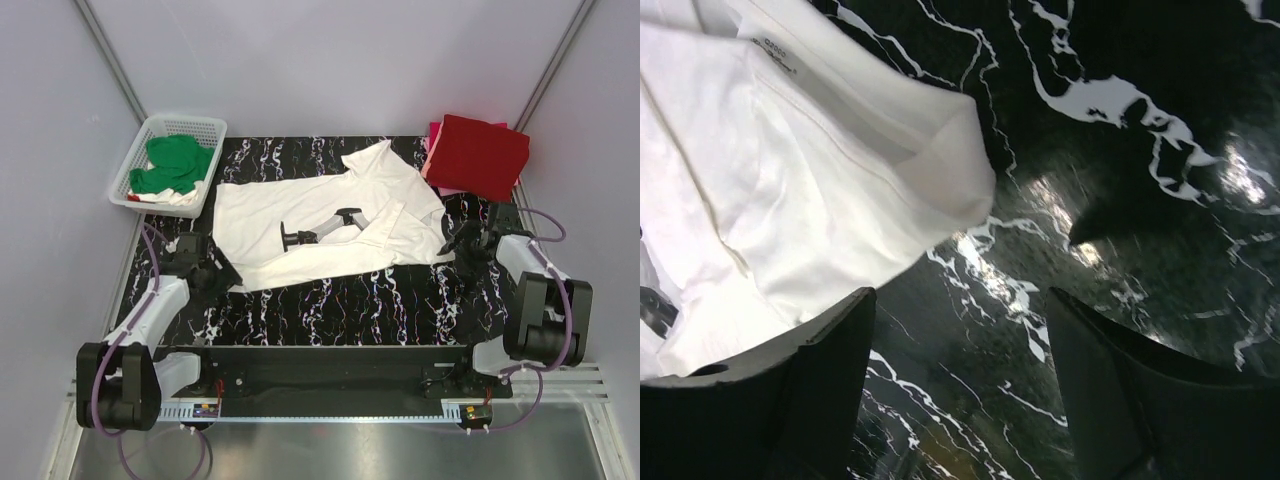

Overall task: Fold and stack the t-shirts
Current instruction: Fold the tshirt

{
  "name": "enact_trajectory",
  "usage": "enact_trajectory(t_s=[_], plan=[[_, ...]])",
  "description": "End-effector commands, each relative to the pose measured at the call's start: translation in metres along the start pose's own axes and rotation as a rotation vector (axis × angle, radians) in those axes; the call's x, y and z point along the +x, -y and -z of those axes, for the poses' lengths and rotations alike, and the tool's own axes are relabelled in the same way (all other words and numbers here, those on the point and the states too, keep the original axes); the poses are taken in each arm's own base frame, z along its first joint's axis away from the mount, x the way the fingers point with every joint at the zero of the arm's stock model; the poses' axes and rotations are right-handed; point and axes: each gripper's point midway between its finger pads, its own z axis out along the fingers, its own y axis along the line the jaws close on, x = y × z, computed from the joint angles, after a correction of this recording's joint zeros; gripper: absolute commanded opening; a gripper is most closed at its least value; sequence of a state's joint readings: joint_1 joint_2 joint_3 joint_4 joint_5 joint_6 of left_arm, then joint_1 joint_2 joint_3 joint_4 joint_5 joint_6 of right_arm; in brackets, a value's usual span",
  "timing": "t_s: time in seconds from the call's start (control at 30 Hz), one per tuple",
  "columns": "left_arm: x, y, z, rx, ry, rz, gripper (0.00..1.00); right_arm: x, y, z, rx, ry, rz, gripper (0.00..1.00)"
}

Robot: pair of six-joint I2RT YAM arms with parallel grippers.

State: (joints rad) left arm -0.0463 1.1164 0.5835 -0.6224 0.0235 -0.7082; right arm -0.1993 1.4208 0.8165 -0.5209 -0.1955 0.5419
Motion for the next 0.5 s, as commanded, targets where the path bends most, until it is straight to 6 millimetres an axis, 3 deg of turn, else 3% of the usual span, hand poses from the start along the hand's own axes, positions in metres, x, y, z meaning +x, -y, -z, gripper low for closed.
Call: enact_trajectory(t_s=[0.0,0.27,0.43,0.47], plan=[[-0.02,0.012,0.005,0.065,0.111,0.037,0.8,-0.014,-0.024,-0.013,-0.118,0.011,-0.006,0.75],[-0.023,0.002,-0.001,0.047,0.168,0.093,0.83,-0.021,-0.016,-0.039,-0.078,-0.001,-0.024,0.64],[-0.025,-0.004,-0.004,0.028,0.193,0.126,0.83,-0.032,-0.011,-0.047,-0.055,0.015,-0.028,0.46],[-0.025,-0.006,-0.004,0.03,0.202,0.131,0.83,-0.033,-0.012,-0.049,-0.056,0.013,-0.03,0.38]])
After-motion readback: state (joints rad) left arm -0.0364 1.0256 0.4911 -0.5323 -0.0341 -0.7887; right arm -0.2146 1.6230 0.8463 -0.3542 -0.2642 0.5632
